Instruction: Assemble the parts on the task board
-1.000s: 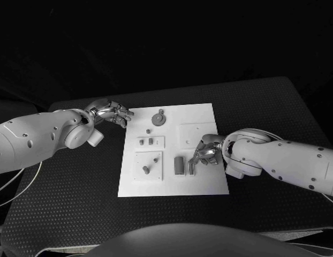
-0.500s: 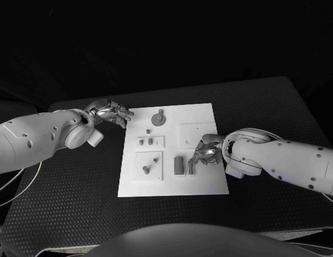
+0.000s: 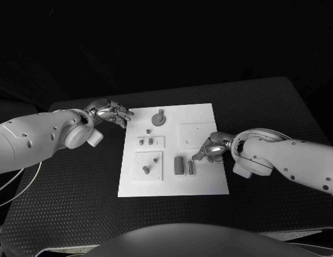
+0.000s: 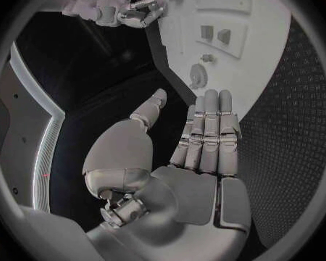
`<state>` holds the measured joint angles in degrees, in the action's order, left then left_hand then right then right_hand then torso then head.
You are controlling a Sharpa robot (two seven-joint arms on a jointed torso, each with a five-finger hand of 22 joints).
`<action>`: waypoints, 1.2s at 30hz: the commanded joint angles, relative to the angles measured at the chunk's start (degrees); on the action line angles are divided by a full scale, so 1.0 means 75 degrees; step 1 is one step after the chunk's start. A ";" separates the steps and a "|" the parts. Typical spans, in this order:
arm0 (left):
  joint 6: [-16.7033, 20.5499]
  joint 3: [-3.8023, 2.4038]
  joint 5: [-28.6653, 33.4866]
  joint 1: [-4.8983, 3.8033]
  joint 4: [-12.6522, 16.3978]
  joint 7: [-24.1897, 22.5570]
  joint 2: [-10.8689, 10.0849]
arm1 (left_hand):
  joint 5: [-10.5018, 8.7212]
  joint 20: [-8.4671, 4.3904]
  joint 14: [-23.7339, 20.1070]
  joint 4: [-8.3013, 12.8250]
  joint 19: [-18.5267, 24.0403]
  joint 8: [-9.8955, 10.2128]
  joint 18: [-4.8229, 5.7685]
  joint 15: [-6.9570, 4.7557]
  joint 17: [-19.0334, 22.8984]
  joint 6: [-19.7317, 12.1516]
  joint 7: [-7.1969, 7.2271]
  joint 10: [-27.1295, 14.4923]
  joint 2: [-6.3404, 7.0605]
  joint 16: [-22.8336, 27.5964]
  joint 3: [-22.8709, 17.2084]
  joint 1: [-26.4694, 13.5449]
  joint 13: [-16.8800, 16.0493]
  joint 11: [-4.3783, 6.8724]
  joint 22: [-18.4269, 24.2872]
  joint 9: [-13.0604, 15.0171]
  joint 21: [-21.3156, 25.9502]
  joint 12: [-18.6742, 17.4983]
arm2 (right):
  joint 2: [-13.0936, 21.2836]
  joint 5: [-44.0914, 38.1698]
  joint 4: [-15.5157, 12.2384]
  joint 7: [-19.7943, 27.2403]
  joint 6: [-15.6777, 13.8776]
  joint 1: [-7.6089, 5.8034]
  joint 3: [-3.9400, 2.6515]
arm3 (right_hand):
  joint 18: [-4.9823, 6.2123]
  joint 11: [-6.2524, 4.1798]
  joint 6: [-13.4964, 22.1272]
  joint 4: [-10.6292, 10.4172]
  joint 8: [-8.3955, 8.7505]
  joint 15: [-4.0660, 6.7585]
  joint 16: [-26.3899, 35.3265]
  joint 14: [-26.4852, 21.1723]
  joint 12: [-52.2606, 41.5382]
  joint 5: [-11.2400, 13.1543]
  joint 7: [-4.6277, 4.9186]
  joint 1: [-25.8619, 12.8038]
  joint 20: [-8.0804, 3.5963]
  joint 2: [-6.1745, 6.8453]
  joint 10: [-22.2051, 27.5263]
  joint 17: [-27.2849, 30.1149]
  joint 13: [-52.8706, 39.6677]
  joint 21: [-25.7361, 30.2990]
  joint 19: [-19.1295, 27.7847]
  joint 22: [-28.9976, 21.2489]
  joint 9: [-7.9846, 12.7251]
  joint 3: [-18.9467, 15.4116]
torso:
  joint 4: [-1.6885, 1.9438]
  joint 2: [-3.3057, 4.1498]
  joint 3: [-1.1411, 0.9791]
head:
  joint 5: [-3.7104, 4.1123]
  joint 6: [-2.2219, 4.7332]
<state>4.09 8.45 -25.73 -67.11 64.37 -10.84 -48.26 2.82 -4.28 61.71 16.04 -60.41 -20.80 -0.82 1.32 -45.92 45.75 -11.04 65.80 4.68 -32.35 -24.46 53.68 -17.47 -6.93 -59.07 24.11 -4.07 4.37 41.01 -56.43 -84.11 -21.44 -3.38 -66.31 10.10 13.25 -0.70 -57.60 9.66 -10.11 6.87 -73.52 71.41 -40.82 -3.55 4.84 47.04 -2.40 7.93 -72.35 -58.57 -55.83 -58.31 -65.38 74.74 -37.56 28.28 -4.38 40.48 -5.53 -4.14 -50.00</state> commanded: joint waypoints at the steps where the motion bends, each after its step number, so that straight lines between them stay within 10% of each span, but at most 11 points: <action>1: -0.0028 -0.0003 0.0061 -0.0005 0.0010 -0.0089 0.0010 | 0.0013 -0.0002 -0.0019 0.0008 0.0042 -0.0038 0.0034 0.0003 -0.0009 -0.0027 0.0002 -0.0026 0.0012 0.0029 0.0047 -0.0064 -0.0008 -0.0013 -0.0006 -0.0009 -0.0050 0.0018 | 0.0139 0.0416 -0.0063 0.0509 -0.0077 -0.0027 -0.0070 | 0.0234 0.0062 0.0397 -0.0350 0.0167 -0.0073 0.0049 -0.0060 0.0023 0.0079 0.0204 -0.0218 -0.0015 0.0440 0.0116 0.0014 -0.0010 0.0062 0.0083 -0.0034 0.0078 0.0124 | -0.0006 -0.0002 -0.0002 | -0.0024 0.0001; 6: 0.0045 -0.0003 0.0217 -0.0005 -0.0005 -0.0157 0.0030 | 0.0012 -0.0001 -0.0022 0.0007 0.0045 -0.0042 0.0035 0.0004 -0.0010 -0.0024 0.0003 -0.0027 0.0021 0.0032 0.0054 -0.0074 -0.0008 -0.0013 -0.0006 -0.0009 -0.0049 0.0017 | 0.0337 0.0849 -0.0070 0.1164 -0.0530 -0.0040 -0.0260 | 0.0234 0.0170 0.0651 -0.0928 0.0248 -0.0174 0.0159 -0.0209 0.0030 0.0090 0.0306 -0.0341 -0.0073 0.0909 0.0371 0.0065 -0.0053 0.0168 0.0203 -0.0060 0.0098 0.0446 | -0.0009 -0.0027 -0.0022 | -0.0031 0.0001; 10: 0.0067 -0.0006 0.0313 -0.0008 -0.0005 -0.0234 0.0027 | 0.0013 0.0013 -0.0073 0.0008 0.0097 -0.0076 0.0046 0.0020 0.0003 0.0020 0.0024 -0.0026 -0.0004 0.0076 0.0055 -0.0087 -0.0013 -0.0015 0.0002 0.0001 -0.0025 0.0018 | 0.0365 0.1503 0.0279 0.2270 -0.0479 -0.0070 -0.0423 | 0.0234 0.0192 0.0678 -0.0979 0.0226 -0.0195 0.0233 -0.0296 0.0060 0.0086 0.0326 -0.0286 -0.0076 0.0878 0.0499 0.0109 -0.0050 0.0215 0.0307 -0.0056 0.0071 0.0422 | -0.0016 -0.0054 -0.0031 | -0.0020 0.0001; 20: 0.0138 -0.0025 0.0666 -0.0330 -0.0154 -0.0489 0.0078 | 0.0018 0.0162 -0.0387 0.0035 0.0524 -0.0187 0.0109 0.0191 0.0191 0.0221 0.0119 0.0037 -0.0169 0.0498 0.0002 -0.0042 -0.0034 0.0003 0.0080 0.0015 0.0056 0.0039 | -0.0325 0.3000 0.2538 0.4281 -0.0457 -0.0085 -0.1032 | 0.0188 0.0302 0.0667 -0.0104 0.0101 -0.0316 0.0713 -0.1059 0.0494 0.0080 0.0422 0.0101 0.0211 -0.0385 0.1240 0.0314 0.0214 0.0641 0.1066 -0.0106 -0.0001 -0.0206 | -0.0073 -0.0368 -0.0087 | -0.0090 0.0595; 26: 0.0420 -0.0035 0.1323 -0.0495 -0.0502 -0.0688 0.0322 | 0.0019 0.0396 -0.0654 0.0036 0.1053 -0.0032 0.0105 0.0423 0.0445 -0.0048 0.0163 -0.0383 -0.0214 0.1089 -0.0155 0.0104 0.0176 -0.0180 0.0272 -0.0082 0.0058 -0.0094 | -0.0867 0.3293 0.3708 0.4809 -0.0424 -0.0070 -0.1417 | 0.0046 0.0553 0.0867 0.0270 0.0129 -0.0586 0.1905 -0.1674 0.1661 0.0077 0.0627 0.0071 0.0595 -0.0658 0.1693 0.0954 0.1339 0.1552 0.1777 -0.0592 0.0030 -0.0269 | -0.0141 -0.0592 -0.0124 | -0.0206 0.0943; 32: 0.0485 -0.0047 0.1988 -0.0668 -0.0793 -0.0852 0.0648 | 0.0020 0.0692 -0.1159 0.0036 0.1667 -0.0003 0.0092 0.0737 0.0756 -0.0130 0.0131 -0.0750 -0.0220 0.1749 -0.0219 0.0083 0.0473 -0.0325 0.0571 -0.0115 0.0064 -0.0095 | -0.1428 0.3802 0.4765 0.5116 -0.0377 0.0028 -0.1789 | -0.0098 0.0898 0.1164 0.0582 0.0150 -0.1075 0.3759 -0.2223 0.3039 0.0111 0.0670 -0.0071 0.1048 -0.0812 0.1800 0.1869 0.2858 0.2726 0.2602 -0.1295 0.0105 -0.0189 | -0.0200 -0.0792 -0.0119 | -0.0275 0.1246; 36: 0.0512 -0.0059 0.2409 -0.0837 -0.0954 -0.0964 0.0837 | 0.0014 0.0965 -0.1761 0.0044 0.2095 0.0120 0.0008 0.1022 0.1036 -0.0360 0.0172 -0.1249 -0.0187 0.2270 -0.0194 0.0031 0.0761 -0.0392 0.0826 -0.0163 0.0074 -0.0111 | -0.1715 0.4169 0.5186 0.5207 -0.0388 0.0094 -0.2057 | -0.0456 0.1082 0.1491 0.0735 0.0237 -0.1899 0.5684 -0.3446 0.3721 0.0066 0.0706 -0.0234 0.1451 -0.0930 0.1953 0.2826 0.3609 0.3879 0.3967 -0.1863 0.0217 -0.0133 | -0.0209 -0.0897 -0.0118 | -0.0360 0.1464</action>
<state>6.86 8.07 -12.92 -73.06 57.64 -15.65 -42.35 2.82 2.81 49.07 16.43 -45.15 -20.09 -0.85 8.74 -38.41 43.26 -9.78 56.88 3.28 -15.79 -25.80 53.95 -12.02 -9.87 -53.10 22.93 -3.85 3.71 28.74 -29.34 -45.93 14.24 -6.75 -65.75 -4.87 10.84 7.39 -46.84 14.95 -8.55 -6.55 -32.68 46.89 -13.61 -3.11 10.25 45.62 8.05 0.94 -58.14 -38.24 -29.46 -30.32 -36.99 61.31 -36.05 27.33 -5.82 34.64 -6.41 -6.39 -40.16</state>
